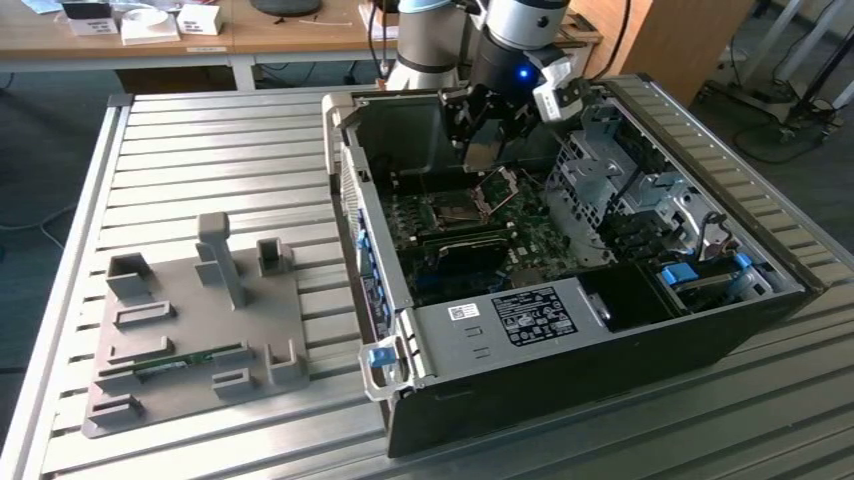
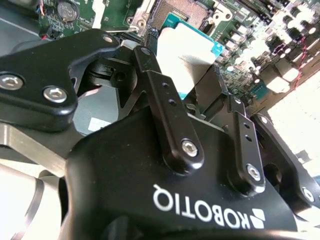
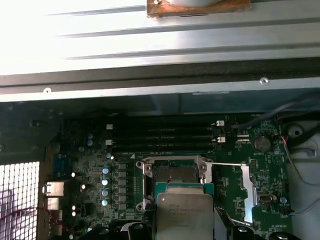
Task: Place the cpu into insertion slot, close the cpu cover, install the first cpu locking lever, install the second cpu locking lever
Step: 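Place the cpu into insertion slot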
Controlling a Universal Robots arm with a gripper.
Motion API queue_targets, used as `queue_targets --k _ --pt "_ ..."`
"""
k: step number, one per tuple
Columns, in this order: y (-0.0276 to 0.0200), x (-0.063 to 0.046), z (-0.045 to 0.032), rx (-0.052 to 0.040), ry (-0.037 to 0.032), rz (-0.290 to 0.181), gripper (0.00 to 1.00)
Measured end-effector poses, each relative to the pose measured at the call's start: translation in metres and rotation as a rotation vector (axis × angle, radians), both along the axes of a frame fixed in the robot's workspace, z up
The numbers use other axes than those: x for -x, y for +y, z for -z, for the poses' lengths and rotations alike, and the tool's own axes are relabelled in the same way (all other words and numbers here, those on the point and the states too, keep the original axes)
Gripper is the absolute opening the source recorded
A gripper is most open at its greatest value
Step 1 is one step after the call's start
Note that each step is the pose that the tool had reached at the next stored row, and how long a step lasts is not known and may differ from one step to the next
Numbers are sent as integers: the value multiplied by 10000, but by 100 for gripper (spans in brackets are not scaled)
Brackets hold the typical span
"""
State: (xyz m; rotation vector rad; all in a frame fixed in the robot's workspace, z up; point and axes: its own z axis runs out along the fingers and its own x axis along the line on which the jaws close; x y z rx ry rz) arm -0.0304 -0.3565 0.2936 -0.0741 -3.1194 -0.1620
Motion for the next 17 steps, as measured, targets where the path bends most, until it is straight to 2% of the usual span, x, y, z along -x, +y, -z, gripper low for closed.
queue_targets --k 17 --pt "0 0 48 -1 -1 3014 54"
